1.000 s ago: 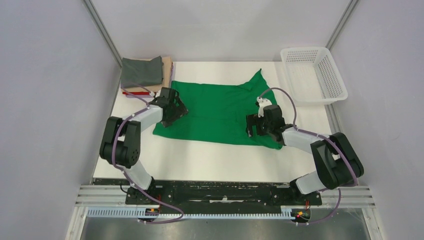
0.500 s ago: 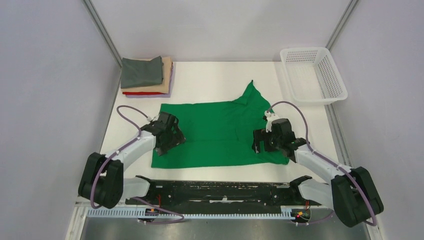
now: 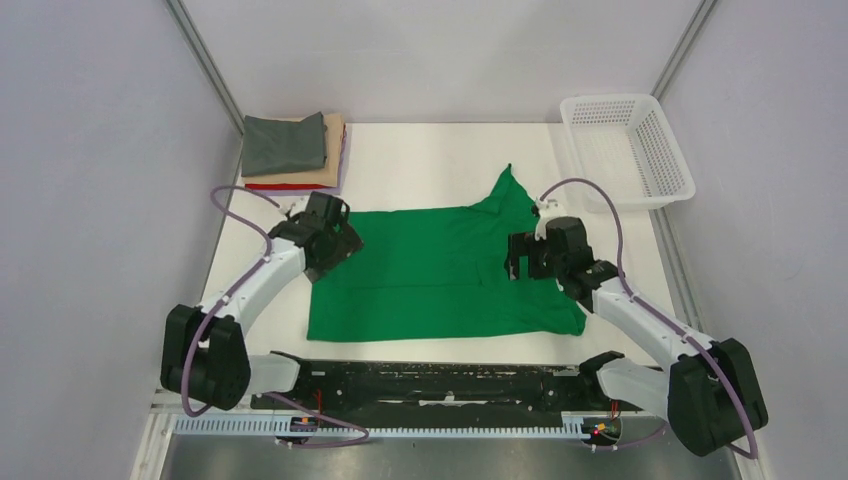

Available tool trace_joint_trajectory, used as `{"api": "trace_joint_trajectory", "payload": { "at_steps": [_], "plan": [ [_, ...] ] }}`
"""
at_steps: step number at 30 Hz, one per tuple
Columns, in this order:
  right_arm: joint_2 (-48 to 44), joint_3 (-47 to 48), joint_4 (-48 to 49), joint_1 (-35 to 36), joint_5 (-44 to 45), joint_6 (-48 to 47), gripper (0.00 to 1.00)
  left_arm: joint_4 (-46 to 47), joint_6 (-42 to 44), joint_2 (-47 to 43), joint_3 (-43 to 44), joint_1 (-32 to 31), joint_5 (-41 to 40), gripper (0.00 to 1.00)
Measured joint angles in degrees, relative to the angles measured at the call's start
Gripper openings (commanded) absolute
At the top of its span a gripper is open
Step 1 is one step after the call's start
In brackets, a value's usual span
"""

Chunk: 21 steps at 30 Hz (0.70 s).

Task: Fold and stack the t-shirts
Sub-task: Grab the side of the flattened tshirt furthest away from the robot with both arms

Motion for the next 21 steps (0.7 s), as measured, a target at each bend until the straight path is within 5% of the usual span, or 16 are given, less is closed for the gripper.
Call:
{"api": "trace_joint_trajectory", "payload": {
  "at_steps": [6,10,21],
  "plan": [
    [6.86,10.14,9.57,-0.57,2.99,1.05,0.98,3.74,0.59,6.56,10.62,6.84,-4.76,0.99],
    [13.25,15.52,14.99,-2.16,4.55,1.64,0.98,7.21,1.64,14.62,15.43,11.69,-5.22,0.90],
    [24.70,20.37,19.61,-7.15,-3.13,3.67,0.99,6.86,2.99,39.67,36.41,12.81,-8.24,0.67]
  ]
}}
